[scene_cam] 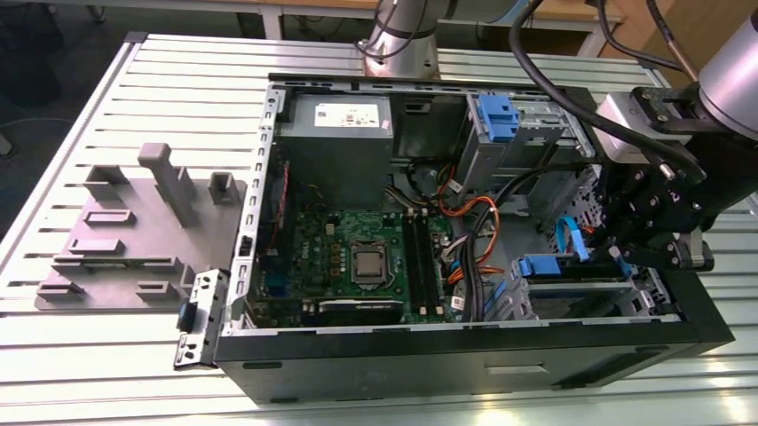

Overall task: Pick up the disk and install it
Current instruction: 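Insert the second disk wire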

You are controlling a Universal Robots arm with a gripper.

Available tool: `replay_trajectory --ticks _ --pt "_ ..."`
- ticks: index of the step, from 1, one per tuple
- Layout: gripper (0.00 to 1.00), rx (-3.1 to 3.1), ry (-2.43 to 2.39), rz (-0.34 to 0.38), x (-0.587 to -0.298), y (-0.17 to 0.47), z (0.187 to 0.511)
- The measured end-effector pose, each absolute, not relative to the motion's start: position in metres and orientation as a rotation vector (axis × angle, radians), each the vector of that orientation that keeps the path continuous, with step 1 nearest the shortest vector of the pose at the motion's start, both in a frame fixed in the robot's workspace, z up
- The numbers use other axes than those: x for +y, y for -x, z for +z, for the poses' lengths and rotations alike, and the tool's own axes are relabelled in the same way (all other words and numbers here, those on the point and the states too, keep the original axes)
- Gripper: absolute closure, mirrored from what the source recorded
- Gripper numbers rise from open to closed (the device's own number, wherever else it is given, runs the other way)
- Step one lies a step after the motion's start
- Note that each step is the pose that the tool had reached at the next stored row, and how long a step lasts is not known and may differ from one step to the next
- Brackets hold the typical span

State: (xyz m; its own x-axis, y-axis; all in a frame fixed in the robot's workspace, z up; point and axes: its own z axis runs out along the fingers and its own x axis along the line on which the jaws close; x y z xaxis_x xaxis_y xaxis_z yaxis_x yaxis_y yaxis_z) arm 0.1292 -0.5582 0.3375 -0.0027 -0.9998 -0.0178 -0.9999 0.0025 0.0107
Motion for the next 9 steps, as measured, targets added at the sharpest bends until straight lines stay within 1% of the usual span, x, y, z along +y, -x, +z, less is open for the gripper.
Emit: replay_trajectory --ticks 9 --pt "0.77 2.221 2.215 0.031 -0.5582 -0.1292 0.344"
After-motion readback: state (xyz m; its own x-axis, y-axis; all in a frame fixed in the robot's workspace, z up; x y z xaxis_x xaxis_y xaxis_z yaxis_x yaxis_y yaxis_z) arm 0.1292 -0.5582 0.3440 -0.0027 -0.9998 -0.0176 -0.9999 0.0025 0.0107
